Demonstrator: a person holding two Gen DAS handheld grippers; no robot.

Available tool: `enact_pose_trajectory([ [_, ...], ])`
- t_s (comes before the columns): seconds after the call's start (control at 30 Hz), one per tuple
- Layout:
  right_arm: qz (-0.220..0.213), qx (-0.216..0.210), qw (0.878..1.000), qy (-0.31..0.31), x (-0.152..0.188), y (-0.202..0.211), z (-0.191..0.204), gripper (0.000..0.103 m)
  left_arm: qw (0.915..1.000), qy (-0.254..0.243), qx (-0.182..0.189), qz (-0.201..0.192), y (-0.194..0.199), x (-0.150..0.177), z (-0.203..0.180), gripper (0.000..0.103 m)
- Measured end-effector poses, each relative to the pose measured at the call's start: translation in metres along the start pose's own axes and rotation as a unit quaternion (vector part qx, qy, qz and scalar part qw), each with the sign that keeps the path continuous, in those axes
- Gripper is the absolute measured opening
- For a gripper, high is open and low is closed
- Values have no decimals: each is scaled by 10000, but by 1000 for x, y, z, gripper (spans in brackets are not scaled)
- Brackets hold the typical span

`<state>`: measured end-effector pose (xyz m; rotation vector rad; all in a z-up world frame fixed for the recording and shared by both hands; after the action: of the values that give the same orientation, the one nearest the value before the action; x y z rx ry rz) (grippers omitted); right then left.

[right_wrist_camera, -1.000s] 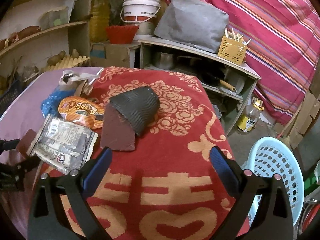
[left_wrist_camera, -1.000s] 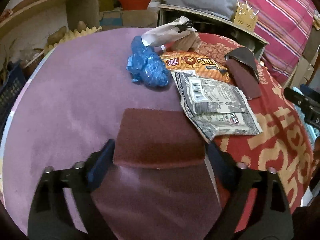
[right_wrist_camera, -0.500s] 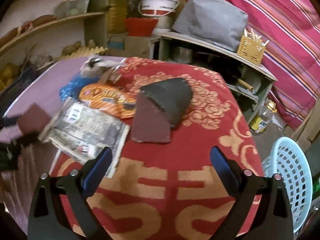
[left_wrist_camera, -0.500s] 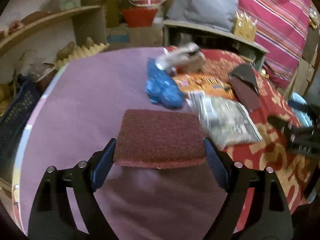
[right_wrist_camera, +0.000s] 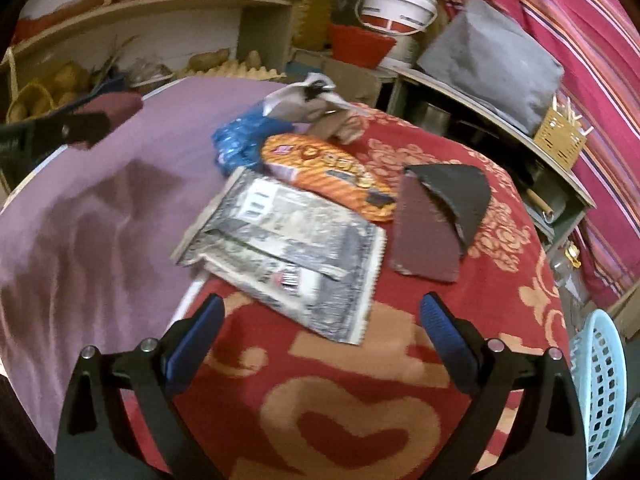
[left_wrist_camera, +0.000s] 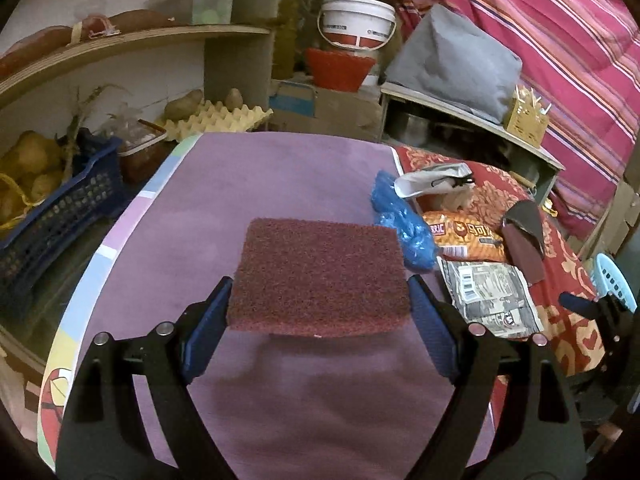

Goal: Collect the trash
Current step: 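Grasp the silver packet with the right gripper while the left gripper holds the maroon pad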

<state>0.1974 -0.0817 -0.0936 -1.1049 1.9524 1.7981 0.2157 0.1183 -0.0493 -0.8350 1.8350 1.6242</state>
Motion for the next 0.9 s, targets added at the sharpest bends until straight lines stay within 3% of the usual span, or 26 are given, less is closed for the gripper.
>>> enact_pose_trajectory([
  [0.2,51,48,9997,230,-9,-8,13,95,10000,27,7,-26,2,1,3,83],
  [0.57,182,-388,9988,221,-23,-24,20,27,9999,79,-91,-75,5,-1,16,83],
  [0.9,-123,-418,9988,242,-24,1,5,12,9996,103,-201,-183,13,-4,17,83],
])
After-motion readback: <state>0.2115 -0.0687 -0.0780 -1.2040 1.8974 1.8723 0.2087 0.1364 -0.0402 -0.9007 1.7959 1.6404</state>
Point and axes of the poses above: each gripper's, at about its wrist camera, not at the fingertips, and y roughly against the way its jaws point, z to its left, x to its underside, the point moved 7 cm from there along -y, roughly the way its jaws point, and after that the axes turned 2 degrees about z, right-handed, at the moved point
